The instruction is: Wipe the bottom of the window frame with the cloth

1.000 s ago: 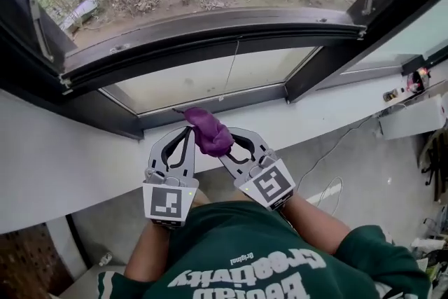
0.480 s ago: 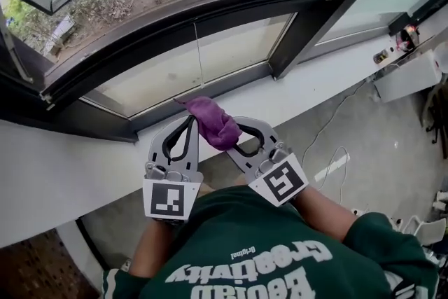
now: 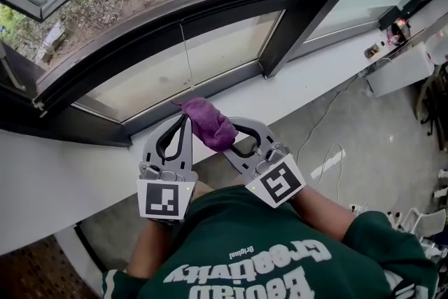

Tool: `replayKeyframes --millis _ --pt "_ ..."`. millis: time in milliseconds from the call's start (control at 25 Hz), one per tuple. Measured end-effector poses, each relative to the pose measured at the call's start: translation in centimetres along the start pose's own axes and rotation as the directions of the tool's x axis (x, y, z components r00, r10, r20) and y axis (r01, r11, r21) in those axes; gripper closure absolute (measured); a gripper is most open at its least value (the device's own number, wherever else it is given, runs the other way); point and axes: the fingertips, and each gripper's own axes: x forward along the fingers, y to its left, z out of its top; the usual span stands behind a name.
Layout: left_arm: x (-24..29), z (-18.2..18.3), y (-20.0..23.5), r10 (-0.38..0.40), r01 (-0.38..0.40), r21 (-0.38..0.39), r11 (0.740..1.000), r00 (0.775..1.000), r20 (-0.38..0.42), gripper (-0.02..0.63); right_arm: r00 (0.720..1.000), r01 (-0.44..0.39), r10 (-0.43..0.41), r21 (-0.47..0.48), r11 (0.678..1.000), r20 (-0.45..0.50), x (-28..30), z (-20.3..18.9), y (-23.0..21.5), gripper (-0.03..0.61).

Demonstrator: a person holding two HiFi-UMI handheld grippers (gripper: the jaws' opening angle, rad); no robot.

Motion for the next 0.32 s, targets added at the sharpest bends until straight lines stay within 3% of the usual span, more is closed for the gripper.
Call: replayKeyframes --millis 320 --pt "0.28 0.88 -0.93 -0.029 0.028 0.038 0.999 0.999 0.019 0.604 0.999 0.040 -0.040 -0.011 0.999 0.007 -0.61 0.02 -1.03 0.476"
